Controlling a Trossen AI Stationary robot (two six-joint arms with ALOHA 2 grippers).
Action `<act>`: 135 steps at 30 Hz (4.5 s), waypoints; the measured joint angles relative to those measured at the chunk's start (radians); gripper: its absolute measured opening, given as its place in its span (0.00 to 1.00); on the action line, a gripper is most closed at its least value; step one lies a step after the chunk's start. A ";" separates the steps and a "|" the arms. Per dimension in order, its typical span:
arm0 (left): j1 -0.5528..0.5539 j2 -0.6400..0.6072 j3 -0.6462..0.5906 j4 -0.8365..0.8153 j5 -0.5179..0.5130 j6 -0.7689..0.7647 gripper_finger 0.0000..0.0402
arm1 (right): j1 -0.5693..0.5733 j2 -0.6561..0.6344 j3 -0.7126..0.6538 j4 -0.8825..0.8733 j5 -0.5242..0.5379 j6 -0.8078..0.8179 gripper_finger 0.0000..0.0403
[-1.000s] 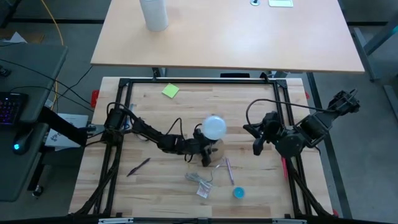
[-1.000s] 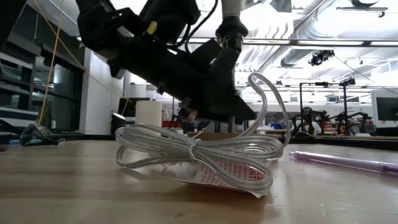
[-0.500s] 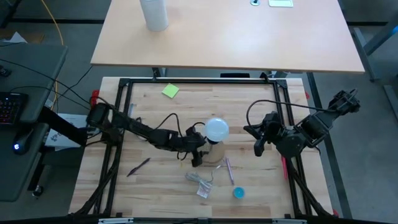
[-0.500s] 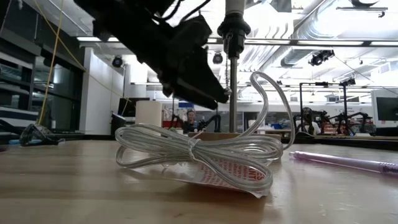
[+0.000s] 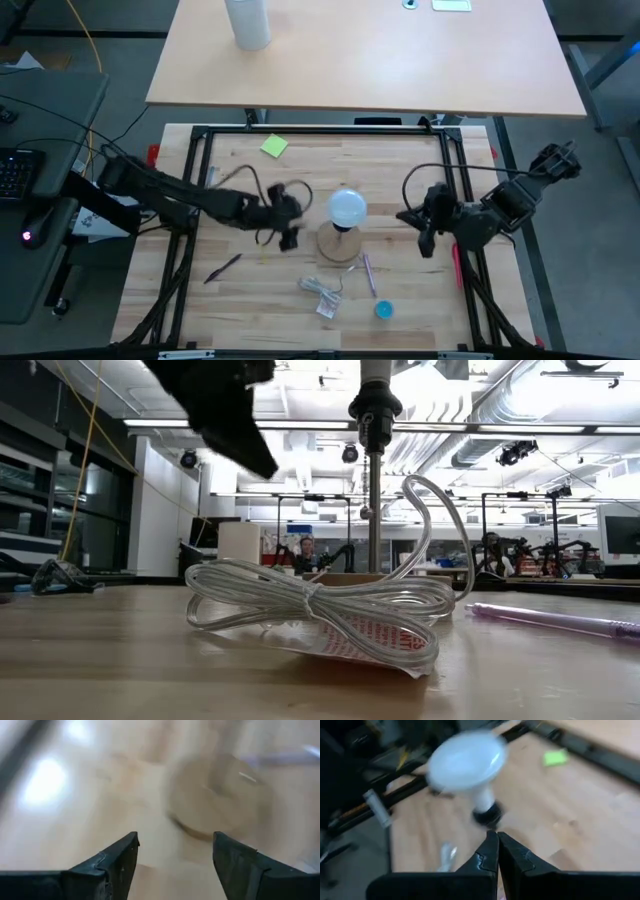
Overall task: Screw lightbulb
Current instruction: Remove the lightbulb from the lamp
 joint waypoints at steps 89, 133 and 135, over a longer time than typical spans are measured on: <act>0.054 -0.220 0.143 0.134 0.328 0.038 0.00 | -0.196 0.309 0.001 0.615 -0.156 -0.389 0.00; -0.114 -0.397 -0.213 0.173 -0.051 -0.331 0.00 | -0.210 0.477 -0.001 0.563 -0.236 -0.540 0.60; -0.103 -0.396 -0.213 0.180 -0.050 -0.325 0.00 | -0.195 0.476 0.000 0.623 -0.169 -0.536 0.60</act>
